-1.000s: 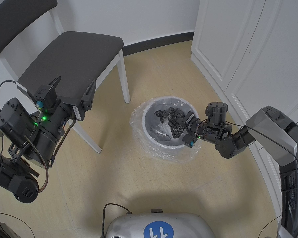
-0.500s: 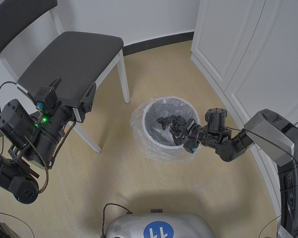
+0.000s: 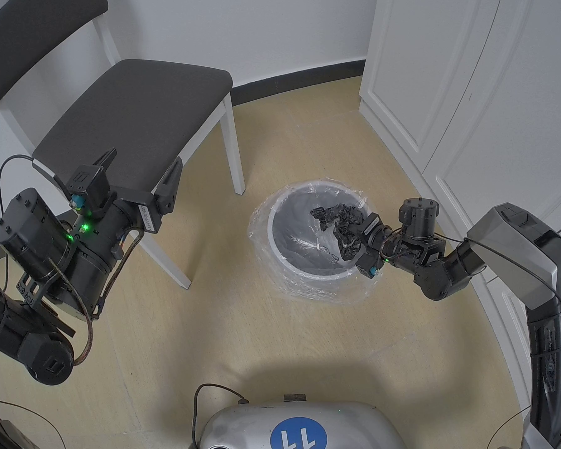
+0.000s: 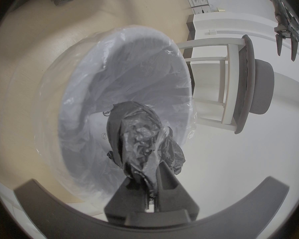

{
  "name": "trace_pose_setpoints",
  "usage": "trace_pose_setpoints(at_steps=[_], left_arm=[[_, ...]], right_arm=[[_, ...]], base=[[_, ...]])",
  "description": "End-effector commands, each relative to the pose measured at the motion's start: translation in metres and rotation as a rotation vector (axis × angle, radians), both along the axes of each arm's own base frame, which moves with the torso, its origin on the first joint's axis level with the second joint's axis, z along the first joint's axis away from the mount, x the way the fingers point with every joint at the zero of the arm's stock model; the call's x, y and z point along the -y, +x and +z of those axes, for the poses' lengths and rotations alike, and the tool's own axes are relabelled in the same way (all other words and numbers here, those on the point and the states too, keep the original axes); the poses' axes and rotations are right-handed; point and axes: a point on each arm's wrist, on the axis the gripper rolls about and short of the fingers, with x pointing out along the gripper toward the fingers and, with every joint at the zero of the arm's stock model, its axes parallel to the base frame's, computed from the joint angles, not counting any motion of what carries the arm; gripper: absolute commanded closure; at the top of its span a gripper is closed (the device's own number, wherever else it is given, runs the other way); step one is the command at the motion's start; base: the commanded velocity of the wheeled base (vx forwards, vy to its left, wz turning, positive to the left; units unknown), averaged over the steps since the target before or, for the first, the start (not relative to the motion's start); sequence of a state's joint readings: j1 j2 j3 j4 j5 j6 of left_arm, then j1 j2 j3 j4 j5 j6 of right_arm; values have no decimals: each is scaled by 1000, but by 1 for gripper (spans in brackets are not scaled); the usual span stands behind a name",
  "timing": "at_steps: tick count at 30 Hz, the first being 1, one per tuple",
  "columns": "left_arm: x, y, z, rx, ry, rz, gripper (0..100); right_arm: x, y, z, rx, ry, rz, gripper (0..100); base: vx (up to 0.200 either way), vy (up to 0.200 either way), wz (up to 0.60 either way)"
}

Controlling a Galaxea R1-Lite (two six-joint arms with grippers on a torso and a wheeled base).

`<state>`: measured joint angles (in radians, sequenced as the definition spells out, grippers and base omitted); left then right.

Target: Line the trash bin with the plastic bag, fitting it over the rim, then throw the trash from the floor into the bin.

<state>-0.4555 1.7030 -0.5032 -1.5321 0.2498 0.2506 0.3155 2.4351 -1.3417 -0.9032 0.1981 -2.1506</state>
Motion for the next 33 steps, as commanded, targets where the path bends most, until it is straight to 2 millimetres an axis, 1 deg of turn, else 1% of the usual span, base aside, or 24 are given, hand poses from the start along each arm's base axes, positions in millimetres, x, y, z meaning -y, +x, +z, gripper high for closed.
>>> trace_pose_setpoints(at_steps=[1,7,9,15,17,21,28,33], left_arm=[[0,0,0,-1,0,0,0],[0,0,0,-1,1,0,0],[0,0,0,-1,1,0,0],[0,0,0,-1,1,0,0],[0,0,0,-1,0,0,0],[0,0,-1,-2,0,0,0],[1,1,-2,-7,3,0,0],[1,2,-3,-9,5,2,0]], right_arm=[[0,0,-2,-6,-2,0,100],[-21,-8,-6,-19,0,47,100],[-24,-9,-7,-21,1,52,100],[-41,-11,-23,-65,28,80,100],[-46,-10,-26,-71,38,87,100],[-55,-6,-26,-51,49,102,100],[-61,-2,-29,-50,101,107,100],[-54,-5,-26,-45,101,92,100]], base=[[0,0,0],[0,0,0],[0,0,0],[0,0,0],[0,0,0],[0,0,0],[0,0,0],[0,0,0]])
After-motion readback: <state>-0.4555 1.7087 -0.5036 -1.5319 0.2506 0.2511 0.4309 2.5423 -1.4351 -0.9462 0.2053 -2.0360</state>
